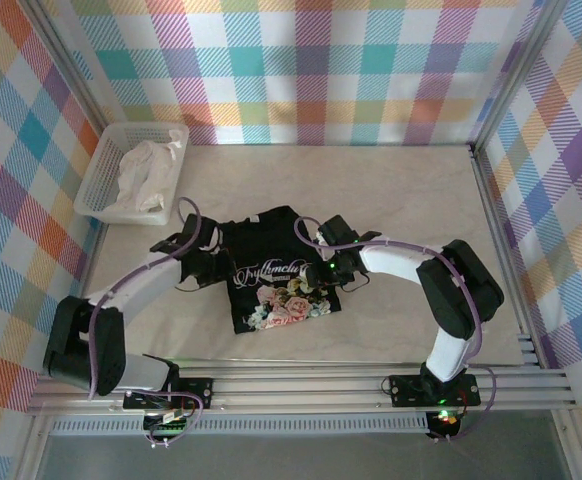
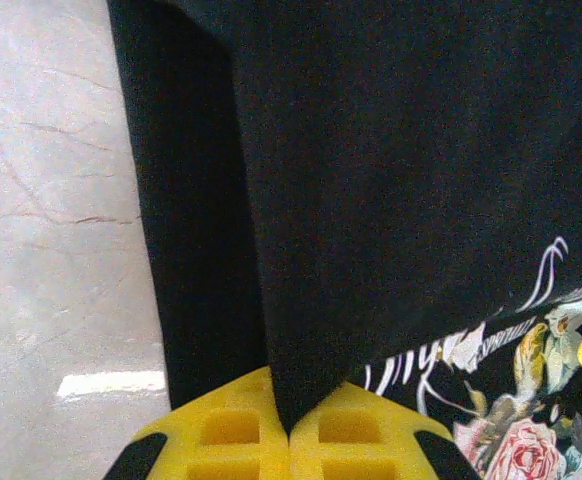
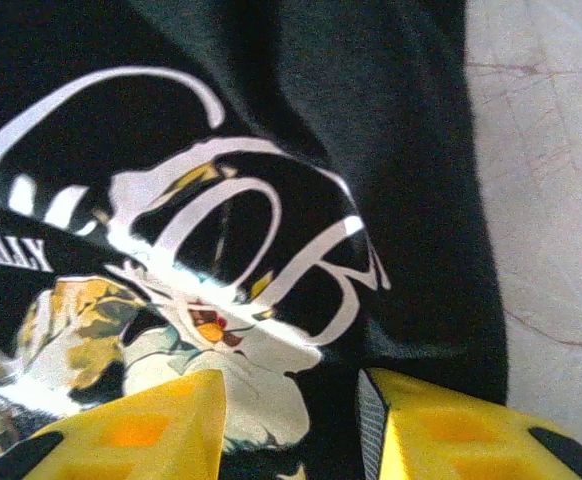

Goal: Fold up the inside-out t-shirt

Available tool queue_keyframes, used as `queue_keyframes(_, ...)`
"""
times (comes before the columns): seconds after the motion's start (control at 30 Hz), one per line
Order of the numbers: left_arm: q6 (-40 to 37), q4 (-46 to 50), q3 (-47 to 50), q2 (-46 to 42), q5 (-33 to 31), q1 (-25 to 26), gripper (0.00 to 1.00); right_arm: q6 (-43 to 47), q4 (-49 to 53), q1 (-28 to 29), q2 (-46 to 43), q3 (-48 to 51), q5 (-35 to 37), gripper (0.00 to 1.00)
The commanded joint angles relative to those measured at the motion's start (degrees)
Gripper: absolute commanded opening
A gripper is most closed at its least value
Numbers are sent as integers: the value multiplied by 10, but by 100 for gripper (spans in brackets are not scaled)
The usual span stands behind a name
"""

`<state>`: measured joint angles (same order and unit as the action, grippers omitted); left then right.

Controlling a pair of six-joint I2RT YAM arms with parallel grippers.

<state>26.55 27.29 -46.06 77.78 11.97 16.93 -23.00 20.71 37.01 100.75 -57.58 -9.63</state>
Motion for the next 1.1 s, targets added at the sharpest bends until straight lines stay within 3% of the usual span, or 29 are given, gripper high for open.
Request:
queue_keyframes(0.0, -4, 54, 22, 15, -63, -10, 3, 13, 45, 5, 19, -6, 11, 41)
queue_keyframes(0.17, -18, 58, -2, 70, -76, -10, 25, 33, 48, 8, -6, -22, 11, 42)
queue_keyframes(0.33, -22, 111, -24, 23, -160, -1, 43, 47, 11, 13, -58, -31, -11, 43)
queue_keyframes(0.4, -19, 105, -29, -13, -161, 6, 44, 49, -20, 13, -66, -33, -21, 43)
queue_keyframes(0.5, 4, 22, -16, -58, -92, 7, 48, 51, -82, 13, -57, -44, -38, 43)
queue_keyframes(0.63, 41, -87, -36, -7, -15, 6, 46, 33, -148, 12, 2, -99, -60, 42)
queue_keyframes(0.83, 59, -174, -84, 128, -19, -14, 42, 2, -169, 0, 130, -203, -70, 38)
queue_keyframes(0.97, 56, -165, -104, 204, -44, -28, 40, -25, -121, -14, 199, -245, -57, 33)
queue_keyframes(1.07, 51, -154, -100, 214, -53, -32, 39, -34, -86, -20, 214, -238, -38, 31)
